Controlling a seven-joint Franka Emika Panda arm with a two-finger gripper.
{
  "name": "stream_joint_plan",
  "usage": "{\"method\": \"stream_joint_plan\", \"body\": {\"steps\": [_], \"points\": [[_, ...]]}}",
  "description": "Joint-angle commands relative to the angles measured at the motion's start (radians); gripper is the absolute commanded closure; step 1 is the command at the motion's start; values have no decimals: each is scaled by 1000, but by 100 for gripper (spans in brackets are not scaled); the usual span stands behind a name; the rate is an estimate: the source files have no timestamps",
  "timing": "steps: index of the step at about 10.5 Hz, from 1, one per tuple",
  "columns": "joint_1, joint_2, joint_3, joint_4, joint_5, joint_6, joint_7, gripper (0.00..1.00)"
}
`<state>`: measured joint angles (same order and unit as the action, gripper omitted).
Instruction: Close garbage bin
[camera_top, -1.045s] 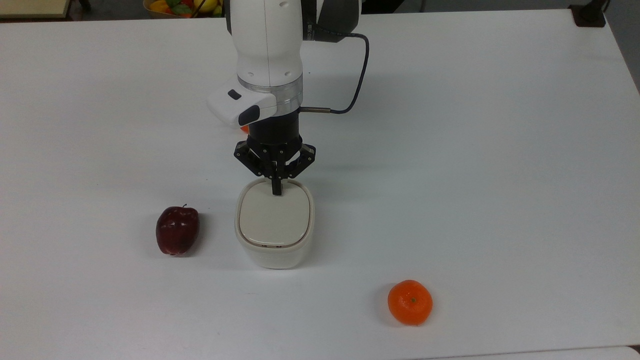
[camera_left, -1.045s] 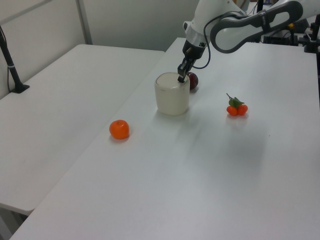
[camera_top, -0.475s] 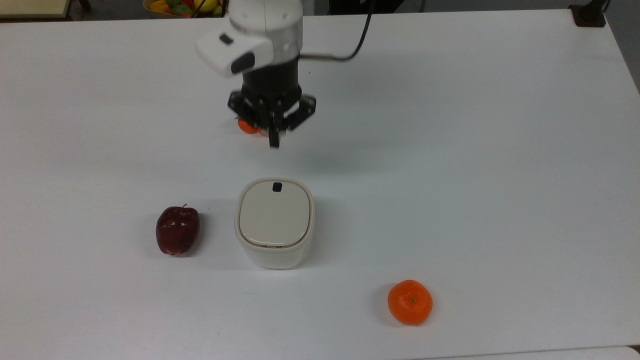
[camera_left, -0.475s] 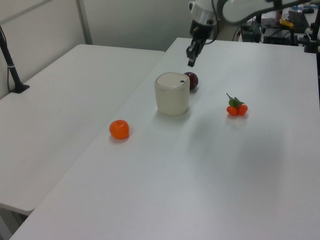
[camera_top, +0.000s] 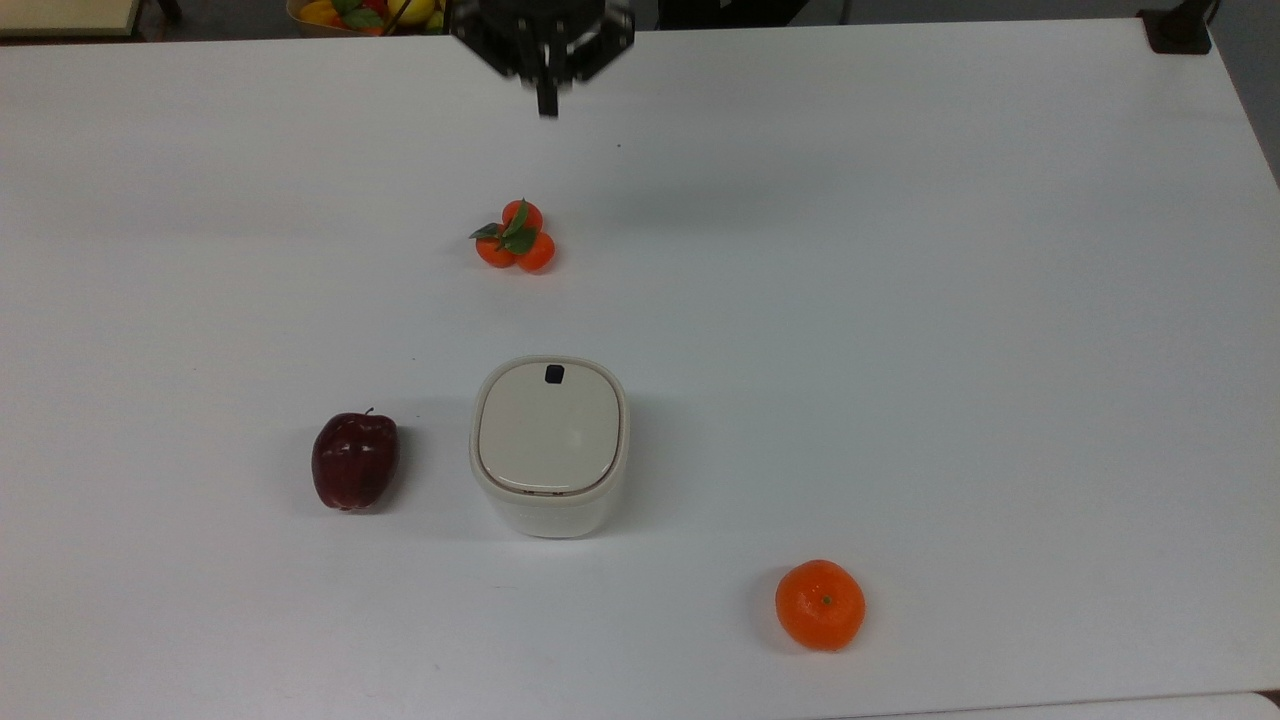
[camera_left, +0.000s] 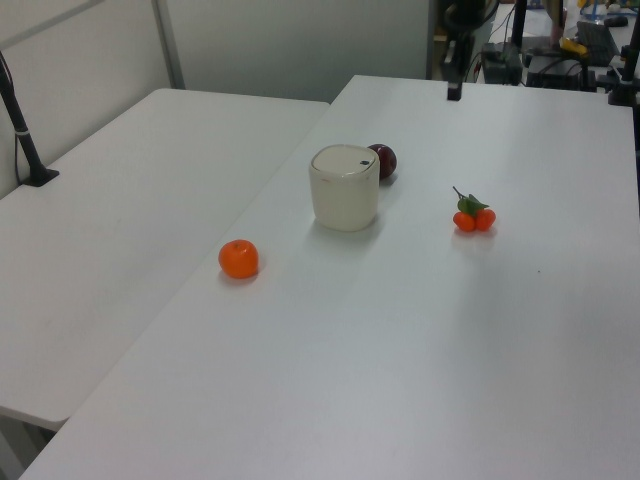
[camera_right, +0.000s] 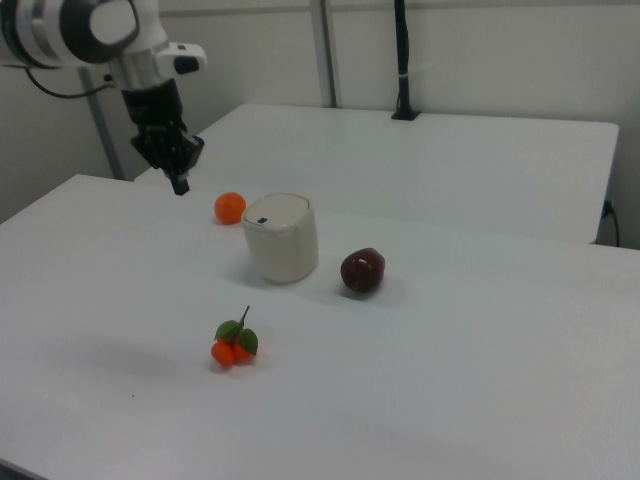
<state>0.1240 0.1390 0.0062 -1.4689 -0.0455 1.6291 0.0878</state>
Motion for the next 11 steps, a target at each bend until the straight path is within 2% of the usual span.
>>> {"method": "stream_joint_plan", "body": {"steps": [1, 2, 3, 4, 5, 6, 11], "points": [[2, -110, -2, -88, -14, -52, -31, 100], [2, -116, -2, -91, -13, -52, -22, 84], [-3, -116, -2, -91, -13, -52, -22, 58], [-4, -116, -5, -91, -14, -52, -23, 27], [-6, -116, -8, -93, -22, -52, -23, 4], [-6, -118, -9, -93, -39, -52, -23, 0], [-20, -130, -11, -90, -45, -55, -28, 0]]}}
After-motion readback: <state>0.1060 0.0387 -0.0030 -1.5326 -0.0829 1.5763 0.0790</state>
